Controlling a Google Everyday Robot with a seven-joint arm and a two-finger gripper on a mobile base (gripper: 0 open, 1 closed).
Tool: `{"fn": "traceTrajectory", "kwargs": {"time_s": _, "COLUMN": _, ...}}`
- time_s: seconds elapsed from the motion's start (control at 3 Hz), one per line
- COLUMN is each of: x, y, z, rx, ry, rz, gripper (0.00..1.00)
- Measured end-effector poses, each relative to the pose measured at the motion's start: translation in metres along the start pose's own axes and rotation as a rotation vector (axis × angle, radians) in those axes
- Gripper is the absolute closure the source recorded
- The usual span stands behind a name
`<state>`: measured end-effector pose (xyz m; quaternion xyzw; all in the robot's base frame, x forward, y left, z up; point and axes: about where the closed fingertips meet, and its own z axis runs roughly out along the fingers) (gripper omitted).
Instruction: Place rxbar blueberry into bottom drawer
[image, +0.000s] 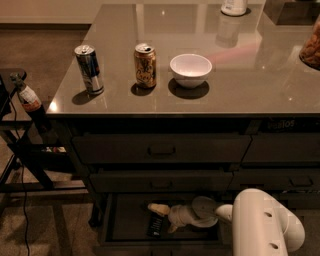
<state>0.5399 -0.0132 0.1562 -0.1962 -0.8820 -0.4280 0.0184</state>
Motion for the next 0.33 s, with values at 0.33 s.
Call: {"fn": "traceTrajectory", "kwargs": {"time_s": 0.33, "x": 0.0, "y": 0.0, "z": 0.0, "rx": 0.0, "ry": 0.0, "rz": 0.0, "gripper": 0.0}}
